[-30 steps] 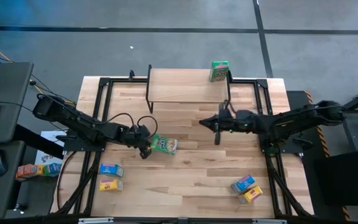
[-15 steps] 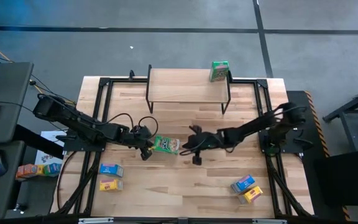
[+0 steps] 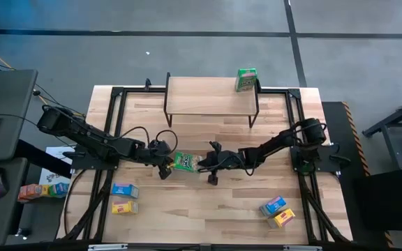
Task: Stack cereal on shelf
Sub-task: Move the green cereal box to the center of the table
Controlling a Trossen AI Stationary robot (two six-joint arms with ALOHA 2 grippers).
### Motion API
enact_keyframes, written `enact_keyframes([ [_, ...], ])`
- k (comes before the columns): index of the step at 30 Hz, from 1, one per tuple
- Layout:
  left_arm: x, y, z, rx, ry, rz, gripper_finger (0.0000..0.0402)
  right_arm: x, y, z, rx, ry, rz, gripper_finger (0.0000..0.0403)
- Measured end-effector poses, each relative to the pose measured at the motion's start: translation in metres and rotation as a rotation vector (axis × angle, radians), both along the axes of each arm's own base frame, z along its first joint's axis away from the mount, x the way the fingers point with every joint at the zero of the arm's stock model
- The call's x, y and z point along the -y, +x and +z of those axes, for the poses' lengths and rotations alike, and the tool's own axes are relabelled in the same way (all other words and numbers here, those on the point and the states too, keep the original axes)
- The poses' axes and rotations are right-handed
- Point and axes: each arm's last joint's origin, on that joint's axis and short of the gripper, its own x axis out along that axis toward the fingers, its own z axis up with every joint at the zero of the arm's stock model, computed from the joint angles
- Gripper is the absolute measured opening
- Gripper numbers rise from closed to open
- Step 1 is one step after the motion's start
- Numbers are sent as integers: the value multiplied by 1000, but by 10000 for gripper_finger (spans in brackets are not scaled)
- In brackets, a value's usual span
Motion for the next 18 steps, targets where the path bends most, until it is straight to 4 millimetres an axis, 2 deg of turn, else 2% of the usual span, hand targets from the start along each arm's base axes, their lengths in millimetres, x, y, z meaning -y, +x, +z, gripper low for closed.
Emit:
enact_keyframes([
  [6, 1, 7, 6, 86, 9, -33, 0, 1, -1, -2, -15, -4, -18, 0],
  [11, 0, 2, 6, 43, 27, -51, 0, 1, -1, -2, -23, -6, -20, 0],
  [14, -2, -4, 9, 13, 117, -60, 0, 1, -1, -2, -25, -7, -19, 0],
  [18, -1, -12, 6, -104, 326, -216, 0, 1, -1, -2, -28, -7, -19, 0],
])
